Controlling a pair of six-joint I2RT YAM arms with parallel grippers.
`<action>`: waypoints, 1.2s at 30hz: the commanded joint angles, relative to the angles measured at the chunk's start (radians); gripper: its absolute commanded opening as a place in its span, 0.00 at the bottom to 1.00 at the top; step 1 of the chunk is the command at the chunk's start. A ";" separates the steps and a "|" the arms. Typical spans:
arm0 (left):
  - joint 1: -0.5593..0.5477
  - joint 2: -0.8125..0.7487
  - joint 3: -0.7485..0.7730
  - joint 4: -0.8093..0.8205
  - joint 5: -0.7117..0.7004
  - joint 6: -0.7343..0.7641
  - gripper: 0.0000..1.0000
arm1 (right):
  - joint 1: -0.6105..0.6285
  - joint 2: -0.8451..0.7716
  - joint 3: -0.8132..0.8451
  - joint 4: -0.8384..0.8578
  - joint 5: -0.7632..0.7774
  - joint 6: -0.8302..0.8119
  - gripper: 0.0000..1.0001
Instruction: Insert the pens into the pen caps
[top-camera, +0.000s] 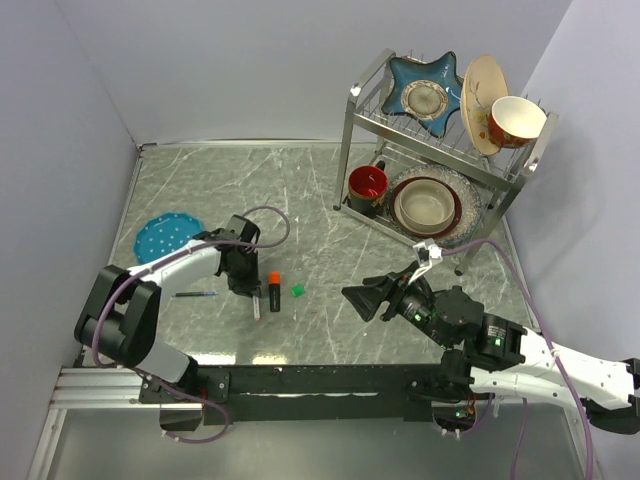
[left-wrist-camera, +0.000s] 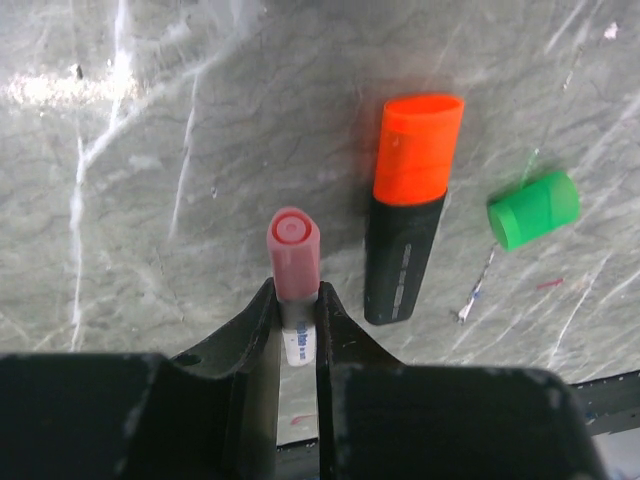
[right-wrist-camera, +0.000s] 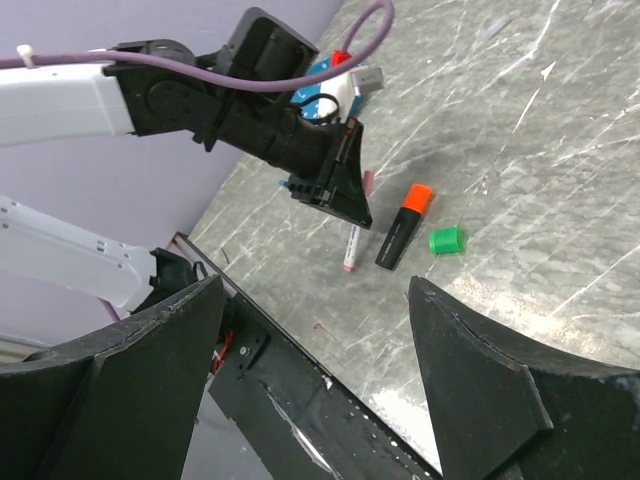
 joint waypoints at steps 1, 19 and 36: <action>-0.009 0.035 0.002 0.052 -0.014 0.006 0.09 | -0.005 -0.014 -0.005 0.034 -0.005 -0.014 0.82; -0.006 -0.204 0.160 -0.035 -0.250 -0.241 0.80 | -0.008 0.089 0.004 0.026 0.053 -0.046 0.81; -0.005 -0.779 -0.084 0.143 -0.113 -0.008 0.99 | -0.284 0.813 0.496 -0.308 -0.085 -0.807 0.79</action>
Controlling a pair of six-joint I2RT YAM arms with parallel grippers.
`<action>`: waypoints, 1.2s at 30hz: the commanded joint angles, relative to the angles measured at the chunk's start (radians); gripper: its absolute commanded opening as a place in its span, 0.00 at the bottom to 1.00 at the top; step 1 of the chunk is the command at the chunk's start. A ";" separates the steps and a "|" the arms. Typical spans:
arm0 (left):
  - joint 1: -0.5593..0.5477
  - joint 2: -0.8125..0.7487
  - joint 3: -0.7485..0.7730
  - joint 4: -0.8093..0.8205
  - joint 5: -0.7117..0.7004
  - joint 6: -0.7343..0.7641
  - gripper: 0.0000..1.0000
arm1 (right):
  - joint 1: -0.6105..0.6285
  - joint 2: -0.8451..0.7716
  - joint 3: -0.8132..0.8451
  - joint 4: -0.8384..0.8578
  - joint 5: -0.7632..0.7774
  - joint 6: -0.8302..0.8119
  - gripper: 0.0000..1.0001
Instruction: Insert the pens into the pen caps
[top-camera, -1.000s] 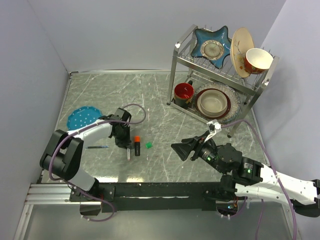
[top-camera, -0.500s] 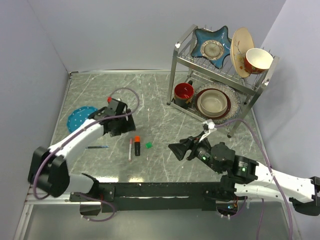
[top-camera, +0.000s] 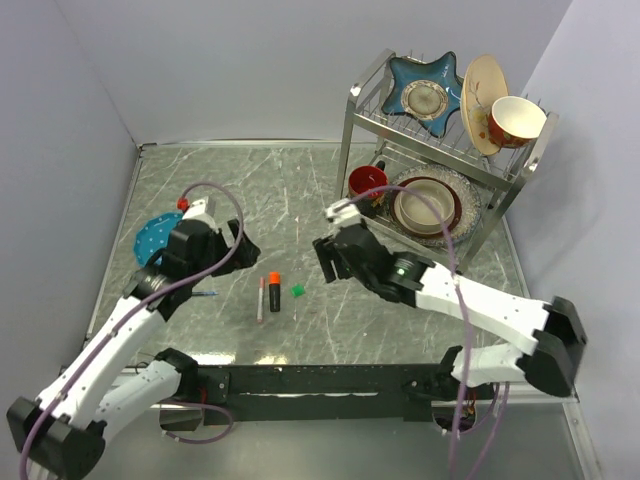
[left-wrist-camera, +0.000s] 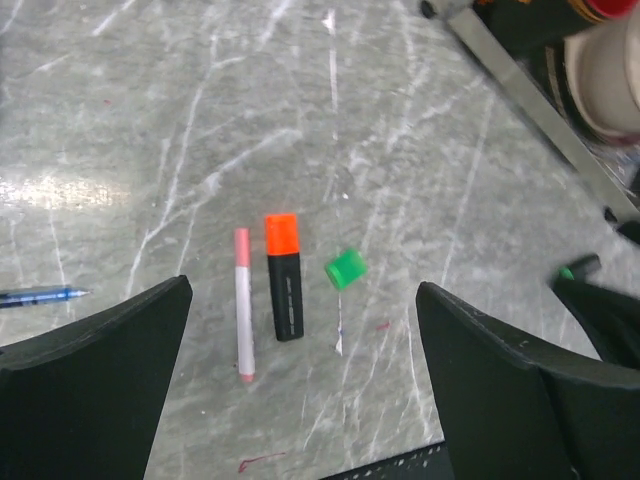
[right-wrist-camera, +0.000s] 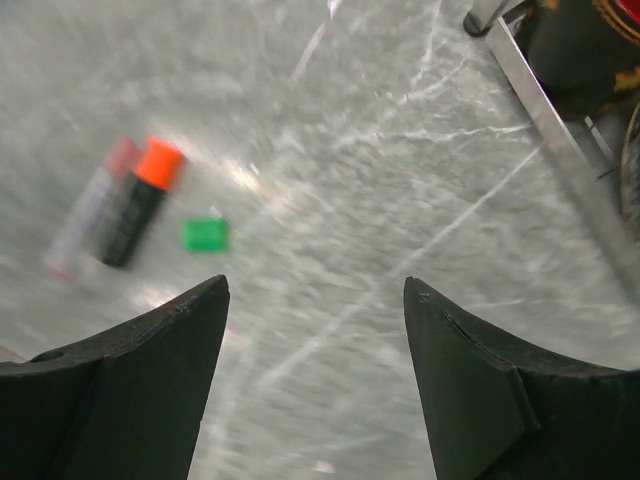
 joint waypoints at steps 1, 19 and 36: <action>-0.002 -0.162 -0.052 0.080 0.105 0.077 0.99 | -0.050 0.075 0.105 -0.185 -0.062 -0.416 0.79; -0.085 -0.276 -0.084 0.123 0.150 0.105 0.99 | -0.378 -0.011 -0.281 -0.348 -0.252 -0.923 0.63; -0.085 -0.399 -0.093 0.127 0.088 0.097 0.99 | -0.535 0.103 -0.254 -0.384 -0.256 -1.021 0.55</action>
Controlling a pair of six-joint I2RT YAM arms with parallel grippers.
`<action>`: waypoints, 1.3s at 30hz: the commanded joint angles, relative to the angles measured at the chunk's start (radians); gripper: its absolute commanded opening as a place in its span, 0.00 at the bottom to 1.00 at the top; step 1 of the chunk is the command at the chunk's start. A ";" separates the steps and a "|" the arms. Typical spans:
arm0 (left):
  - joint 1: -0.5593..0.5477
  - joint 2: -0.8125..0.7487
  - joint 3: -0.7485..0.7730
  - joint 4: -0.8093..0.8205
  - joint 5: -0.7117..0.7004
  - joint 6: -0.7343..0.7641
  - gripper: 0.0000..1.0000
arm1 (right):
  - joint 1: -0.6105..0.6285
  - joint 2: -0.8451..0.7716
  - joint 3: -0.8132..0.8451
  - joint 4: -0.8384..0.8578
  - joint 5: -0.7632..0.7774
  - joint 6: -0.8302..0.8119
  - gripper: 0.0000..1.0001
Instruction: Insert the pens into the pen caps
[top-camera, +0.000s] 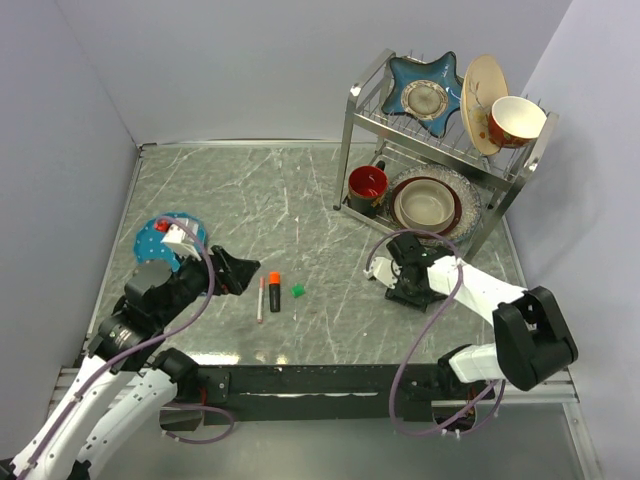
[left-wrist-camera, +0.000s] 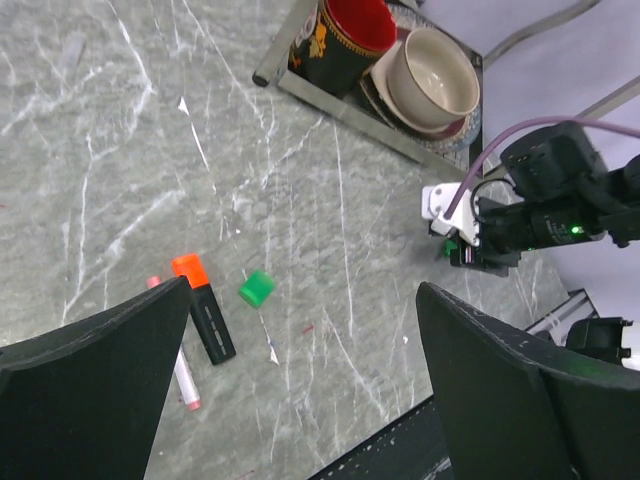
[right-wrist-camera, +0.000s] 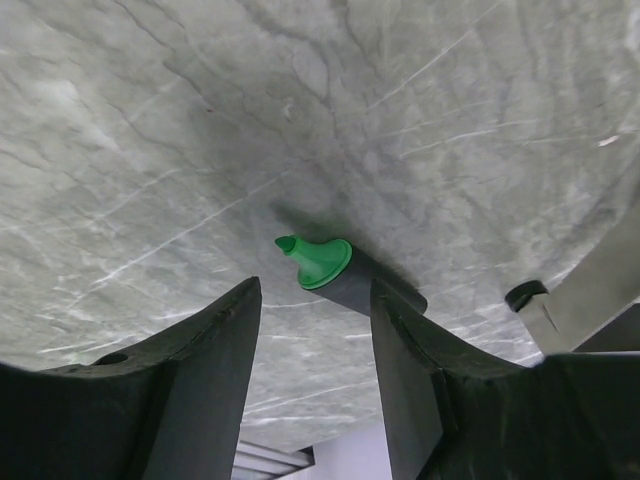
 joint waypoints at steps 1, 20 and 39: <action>-0.003 -0.025 0.012 0.029 -0.037 0.015 1.00 | -0.022 0.034 0.040 -0.013 0.014 -0.048 0.55; -0.003 -0.035 0.015 0.022 -0.040 0.015 0.99 | -0.042 0.140 0.074 0.071 -0.038 -0.094 0.42; -0.014 -0.064 0.014 0.014 -0.068 0.007 0.99 | -0.043 0.117 0.127 0.152 -0.021 -0.010 0.15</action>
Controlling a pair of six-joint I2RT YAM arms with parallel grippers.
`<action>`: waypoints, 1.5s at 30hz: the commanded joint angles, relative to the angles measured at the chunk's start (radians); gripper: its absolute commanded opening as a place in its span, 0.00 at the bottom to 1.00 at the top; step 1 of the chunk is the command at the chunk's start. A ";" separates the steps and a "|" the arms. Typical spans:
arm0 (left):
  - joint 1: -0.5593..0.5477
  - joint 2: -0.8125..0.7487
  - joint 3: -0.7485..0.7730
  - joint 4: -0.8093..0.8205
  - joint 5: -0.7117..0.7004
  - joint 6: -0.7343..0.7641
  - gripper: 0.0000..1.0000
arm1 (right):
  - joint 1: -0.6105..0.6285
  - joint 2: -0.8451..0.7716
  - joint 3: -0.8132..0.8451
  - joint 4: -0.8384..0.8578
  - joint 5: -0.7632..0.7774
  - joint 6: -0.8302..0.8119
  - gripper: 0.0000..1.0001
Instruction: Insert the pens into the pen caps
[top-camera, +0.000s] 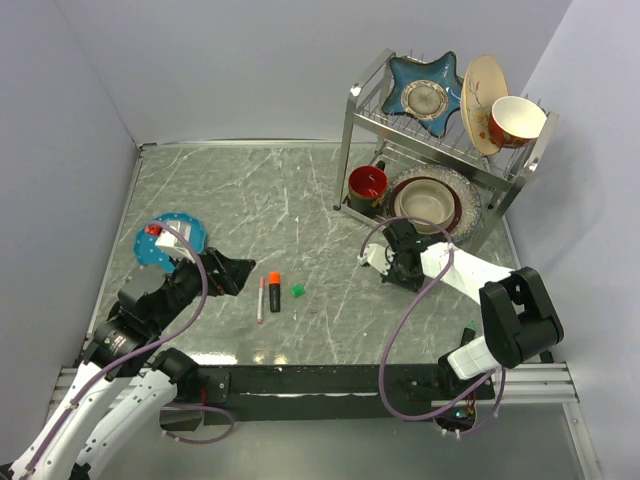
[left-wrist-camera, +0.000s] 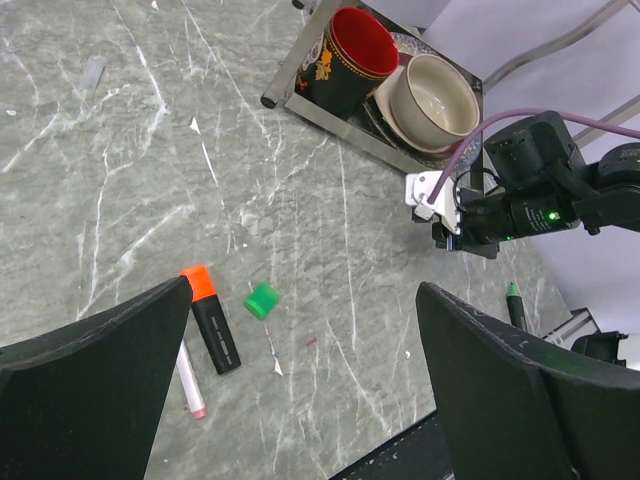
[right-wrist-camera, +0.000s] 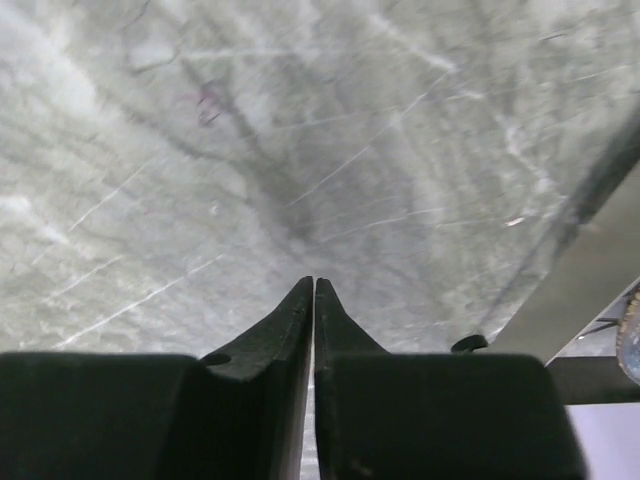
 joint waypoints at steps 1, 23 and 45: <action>-0.007 -0.017 0.015 0.019 -0.022 0.008 0.99 | -0.008 -0.013 0.042 0.067 0.036 0.051 0.18; -0.013 -0.012 0.006 0.042 0.026 0.017 0.99 | -0.004 -0.306 0.064 0.072 0.214 1.463 0.19; -0.016 -0.073 0.006 0.034 0.098 0.023 0.99 | -0.152 -0.501 0.067 -0.565 0.642 2.102 0.85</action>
